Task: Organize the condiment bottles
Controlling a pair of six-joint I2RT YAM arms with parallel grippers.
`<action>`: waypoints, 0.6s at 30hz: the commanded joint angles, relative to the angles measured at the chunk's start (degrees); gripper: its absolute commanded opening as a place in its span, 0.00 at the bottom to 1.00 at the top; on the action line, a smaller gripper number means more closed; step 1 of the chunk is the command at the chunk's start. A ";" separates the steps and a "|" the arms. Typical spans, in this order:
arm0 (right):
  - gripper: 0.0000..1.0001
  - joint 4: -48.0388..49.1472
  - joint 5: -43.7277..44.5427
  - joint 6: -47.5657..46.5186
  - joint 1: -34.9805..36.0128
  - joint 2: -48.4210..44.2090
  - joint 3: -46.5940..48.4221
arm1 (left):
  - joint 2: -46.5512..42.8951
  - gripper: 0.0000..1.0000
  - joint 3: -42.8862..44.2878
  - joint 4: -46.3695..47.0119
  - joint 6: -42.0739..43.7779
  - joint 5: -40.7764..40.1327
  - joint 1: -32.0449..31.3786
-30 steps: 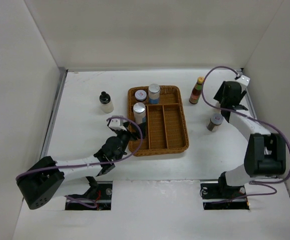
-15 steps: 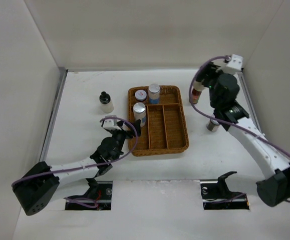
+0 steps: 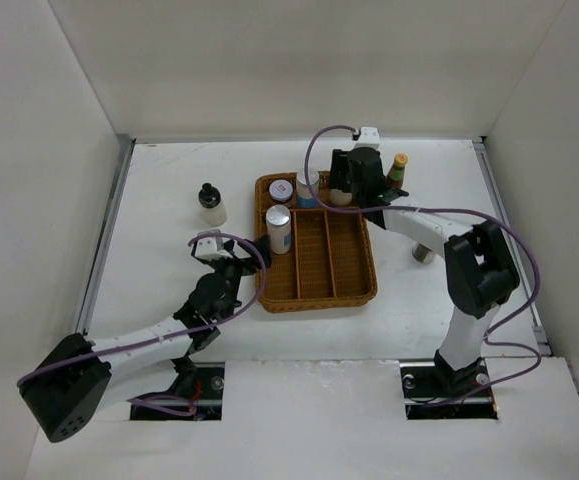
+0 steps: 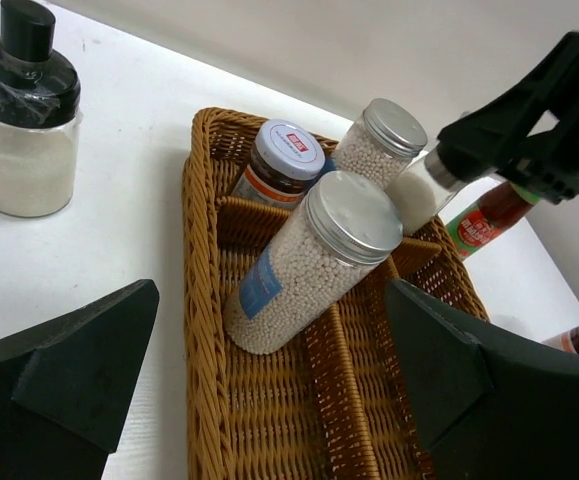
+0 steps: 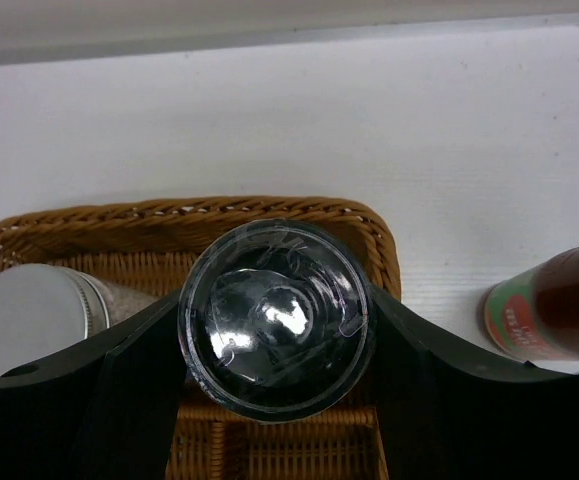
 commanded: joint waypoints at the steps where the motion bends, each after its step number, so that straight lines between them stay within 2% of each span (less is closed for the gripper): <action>1: 0.54 9.50 -0.98 1.43 -0.19 -0.46 5.44 | 0.70 1.00 -0.15 1.39 -0.51 -0.71 0.41; 5: 0.56 10.03 0.25 0.99 0.24 2.26 3.86 | 2.02 1.00 0.11 1.65 -0.51 -0.80 0.67; 11: 0.66 12.05 0.52 1.78 0.33 3.33 -0.79 | -0.08 1.00 0.73 -0.54 -0.15 -1.33 1.90; 13: 0.72 12.84 0.52 2.31 0.33 3.06 -2.20 | -1.92 1.00 1.69 -3.69 -0.15 -2.55 2.87; 15: 0.83 13.10 0.25 2.75 0.33 2.63 -3.17 | -3.68 1.00 3.27 -7.99 -0.15 -3.61 3.92; 18: 0.91 13.19 -0.10 2.92 0.33 1.05 -4.23 | -6.67 1.00 5.73 -13.97 -0.33 -3.18 6.03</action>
